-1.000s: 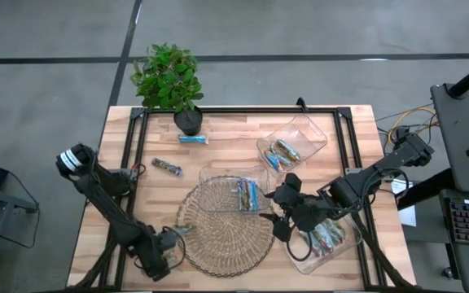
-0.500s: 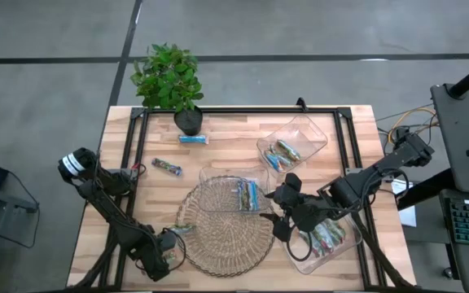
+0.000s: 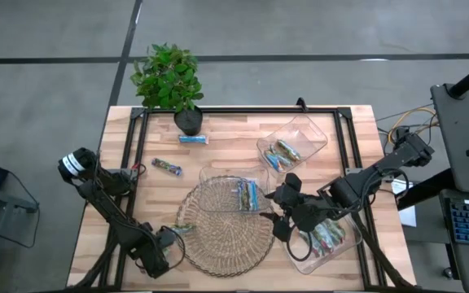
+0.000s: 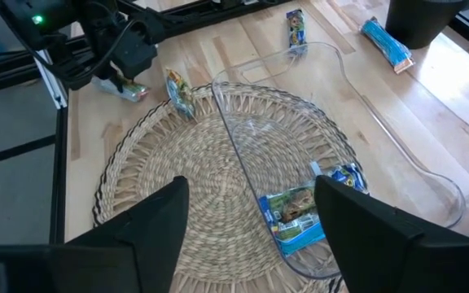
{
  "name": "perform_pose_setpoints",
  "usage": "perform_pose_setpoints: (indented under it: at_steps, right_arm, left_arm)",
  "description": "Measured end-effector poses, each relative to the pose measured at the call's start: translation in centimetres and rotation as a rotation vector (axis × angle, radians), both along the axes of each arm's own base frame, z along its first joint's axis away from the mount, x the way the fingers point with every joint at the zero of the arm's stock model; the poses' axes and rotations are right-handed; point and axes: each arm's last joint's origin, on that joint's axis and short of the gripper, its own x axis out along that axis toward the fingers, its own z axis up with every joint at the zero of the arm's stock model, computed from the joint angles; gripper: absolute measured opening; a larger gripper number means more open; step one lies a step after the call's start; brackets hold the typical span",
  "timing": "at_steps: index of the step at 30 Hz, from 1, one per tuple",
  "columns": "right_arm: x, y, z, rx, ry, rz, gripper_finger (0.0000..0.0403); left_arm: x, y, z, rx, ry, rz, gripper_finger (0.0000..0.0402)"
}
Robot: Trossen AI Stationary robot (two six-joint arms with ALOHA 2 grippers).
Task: Pick and place Granola Bars by type
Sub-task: Put the red granola bar into the bottom transparent bin
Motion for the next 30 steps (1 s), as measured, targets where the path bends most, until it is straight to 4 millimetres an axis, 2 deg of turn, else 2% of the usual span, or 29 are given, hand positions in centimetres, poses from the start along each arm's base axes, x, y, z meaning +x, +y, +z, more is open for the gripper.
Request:
perform_pose_setpoints:
  at_steps: [4,10,13,19,24,30]
  right_arm:
    - [0.0,0.0,0.0,-0.001,0.0,0.0,0.0248]
    - [0.0,0.0,0.0,-0.002,0.0,-0.002,0.0247]
    - [0.0,0.0,0.0,-0.003,-0.001,-0.003,0.0246]
    - [0.0,0.0,0.1,0.003,-0.005,-0.004,0.0245]
    - [0.1,0.0,0.9,0.012,-0.026,-0.002,0.0244]
    - [0.2,-0.1,1.7,0.025,-0.046,-0.007,0.0244]
  left_arm:
    - [0.0,0.0,0.1,0.002,0.001,0.001,0.0018]
    - [-0.2,0.4,1.0,0.003,-0.006,0.024,0.0009]
    - [-0.6,1.2,1.8,0.075,-0.006,0.038,0.0005]
    - [-0.6,1.4,4.9,0.078,-0.053,0.017,0.0002]
    - [-0.4,1.3,7.9,0.054,-0.129,-0.003,0.0001]
    - [0.0,1.7,11.8,0.156,-0.267,-0.031,0.0]
